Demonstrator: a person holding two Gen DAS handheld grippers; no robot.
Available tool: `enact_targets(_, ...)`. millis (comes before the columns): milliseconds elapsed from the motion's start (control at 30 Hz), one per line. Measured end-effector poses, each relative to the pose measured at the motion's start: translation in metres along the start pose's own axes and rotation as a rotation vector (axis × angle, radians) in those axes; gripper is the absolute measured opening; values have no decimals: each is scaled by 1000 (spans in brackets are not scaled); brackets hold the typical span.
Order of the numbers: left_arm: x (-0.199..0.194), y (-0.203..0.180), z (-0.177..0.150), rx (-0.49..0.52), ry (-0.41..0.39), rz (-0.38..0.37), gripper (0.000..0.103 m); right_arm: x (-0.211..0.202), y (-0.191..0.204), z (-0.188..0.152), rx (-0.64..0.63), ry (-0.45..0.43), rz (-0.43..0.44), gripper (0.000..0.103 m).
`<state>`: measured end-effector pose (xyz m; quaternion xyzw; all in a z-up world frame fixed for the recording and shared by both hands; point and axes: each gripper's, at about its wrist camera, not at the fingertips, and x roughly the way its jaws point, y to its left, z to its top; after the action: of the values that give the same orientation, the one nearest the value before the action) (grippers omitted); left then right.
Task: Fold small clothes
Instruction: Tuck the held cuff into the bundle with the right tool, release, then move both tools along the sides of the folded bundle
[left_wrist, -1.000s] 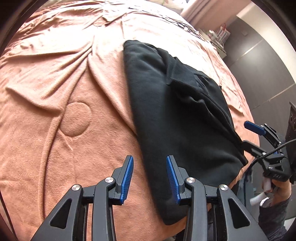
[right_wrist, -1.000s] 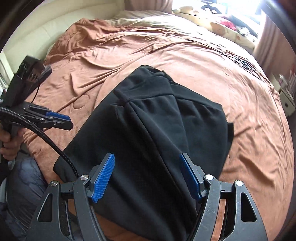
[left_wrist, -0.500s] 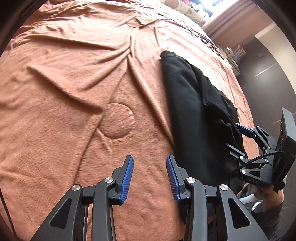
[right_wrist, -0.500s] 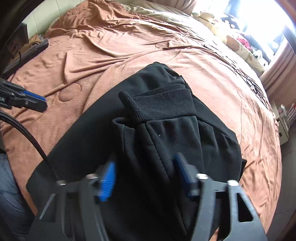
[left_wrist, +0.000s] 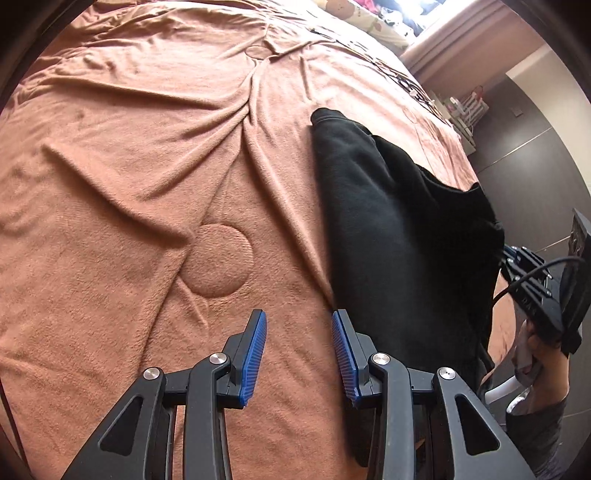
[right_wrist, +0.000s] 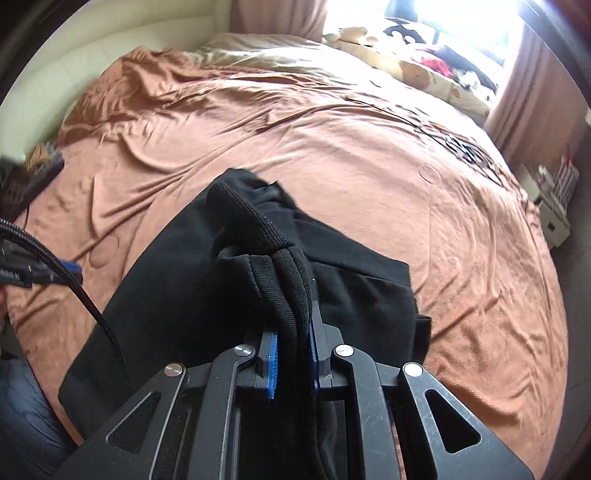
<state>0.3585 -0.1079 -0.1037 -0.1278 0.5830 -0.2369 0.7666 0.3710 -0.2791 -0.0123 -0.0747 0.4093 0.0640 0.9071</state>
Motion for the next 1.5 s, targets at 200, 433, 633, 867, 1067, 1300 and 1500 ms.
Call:
enact_targets(200, 10, -10, 10, 29, 16, 8, 39, 12, -51, -3, 175, 7, 64, 9)
enact_targets(433, 16, -22, 23, 67, 21, 25, 39, 35, -103, -15, 369, 14, 153, 8)
enact_targets(633, 28, -28, 32, 86, 40, 41, 39, 63, -131, -31, 495, 47, 214, 8)
enact_targets(867, 43, -40, 36, 106, 69, 47, 39, 71, -152, -40, 588, 40, 248, 8)
enact_targets(1067, 54, -57, 43, 133, 82, 53, 39, 59, -150, -57, 628, 35, 229, 8)
enact_targets(1300, 69, -66, 42, 137, 96, 77, 48, 43, -146, -51, 608, 83, 159, 61)
enact_targets(1500, 72, -64, 36, 111, 96, 72, 56, 29, -131, -57, 568, 97, 243, 71)
